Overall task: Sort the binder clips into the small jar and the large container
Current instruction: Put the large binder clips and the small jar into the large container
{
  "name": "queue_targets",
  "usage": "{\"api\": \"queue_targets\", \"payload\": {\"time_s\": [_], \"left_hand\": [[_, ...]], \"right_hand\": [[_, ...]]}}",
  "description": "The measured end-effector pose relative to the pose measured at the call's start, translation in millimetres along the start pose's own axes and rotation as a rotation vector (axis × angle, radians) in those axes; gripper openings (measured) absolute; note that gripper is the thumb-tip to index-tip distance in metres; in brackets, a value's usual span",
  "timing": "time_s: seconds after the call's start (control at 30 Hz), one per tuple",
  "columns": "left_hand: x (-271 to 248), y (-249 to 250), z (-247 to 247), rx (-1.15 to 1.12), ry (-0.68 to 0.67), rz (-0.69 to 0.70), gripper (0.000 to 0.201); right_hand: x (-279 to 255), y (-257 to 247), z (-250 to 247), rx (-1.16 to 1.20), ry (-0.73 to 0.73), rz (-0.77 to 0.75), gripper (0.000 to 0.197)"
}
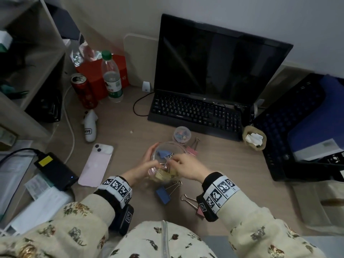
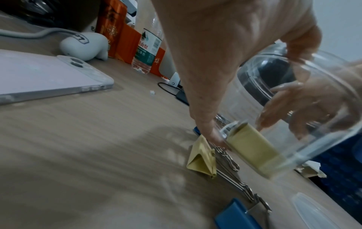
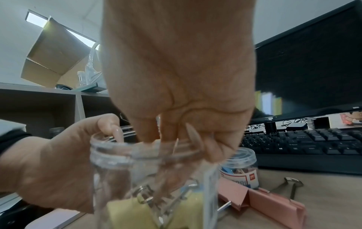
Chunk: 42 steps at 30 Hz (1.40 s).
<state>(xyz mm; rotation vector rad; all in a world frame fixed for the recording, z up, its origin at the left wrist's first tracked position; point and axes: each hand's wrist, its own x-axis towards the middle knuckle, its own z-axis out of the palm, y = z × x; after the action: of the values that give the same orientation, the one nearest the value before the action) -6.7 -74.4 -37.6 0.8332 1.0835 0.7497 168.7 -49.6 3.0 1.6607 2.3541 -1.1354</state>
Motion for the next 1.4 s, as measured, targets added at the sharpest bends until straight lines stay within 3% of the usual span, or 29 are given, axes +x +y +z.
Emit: {"api": "queue_targets", "payload": {"time_s": [0.13, 0.23, 0.3, 0.37, 0.5, 0.67, 0.77, 0.9, 1.07, 1.3, 1.4], "left_hand": [[0, -1, -13, -0.126, 0.091, -0.058, 0.091], [1, -4, -28, -0.187, 0.164, -0.069, 0.087], [1, -9, -40, -0.198, 0.187, -0.082, 0.088], [0, -11, -46, -0.182, 0.217, -0.093, 0.084], [-2, -4, -49, -0.167, 0.289, -0.099, 0.078], [-6, 7, -50, -0.123, 0.331, -0.066, 0.077], [-11, 7, -53, -0.11, 0.332, -0.066, 0.073], [-16, 6, -55, -0.1, 0.331, -0.066, 0.065], [-18, 7, -48, -0.075, 0.315, -0.069, 0.077], [-19, 11, -28, -0.051, 0.257, -0.09, 0.078], [-16, 10, -19, -0.049, 0.235, -0.096, 0.074]], "right_hand": [[0, -4, -1, 0.175, 0.416, -0.117, 0.027], [10, 10, 3, 0.219, 0.642, -0.053, 0.026], [20, 25, 10, 0.165, 0.567, 0.055, 0.021], [26, 37, 24, 0.021, 0.366, 0.105, 0.015], [25, 39, 51, -0.132, 0.136, -0.002, 0.018], [29, 21, 63, -0.185, 0.044, -0.02, 0.067], [29, 12, 72, -0.237, -0.015, -0.032, 0.082], [29, 9, 78, -0.29, -0.007, 0.027, 0.076], [24, 15, 75, -0.334, 0.035, 0.109, 0.071], [7, 31, 50, -0.134, 0.277, 0.227, 0.057], [-4, 37, 30, 0.001, 0.372, 0.289, 0.061]]}}
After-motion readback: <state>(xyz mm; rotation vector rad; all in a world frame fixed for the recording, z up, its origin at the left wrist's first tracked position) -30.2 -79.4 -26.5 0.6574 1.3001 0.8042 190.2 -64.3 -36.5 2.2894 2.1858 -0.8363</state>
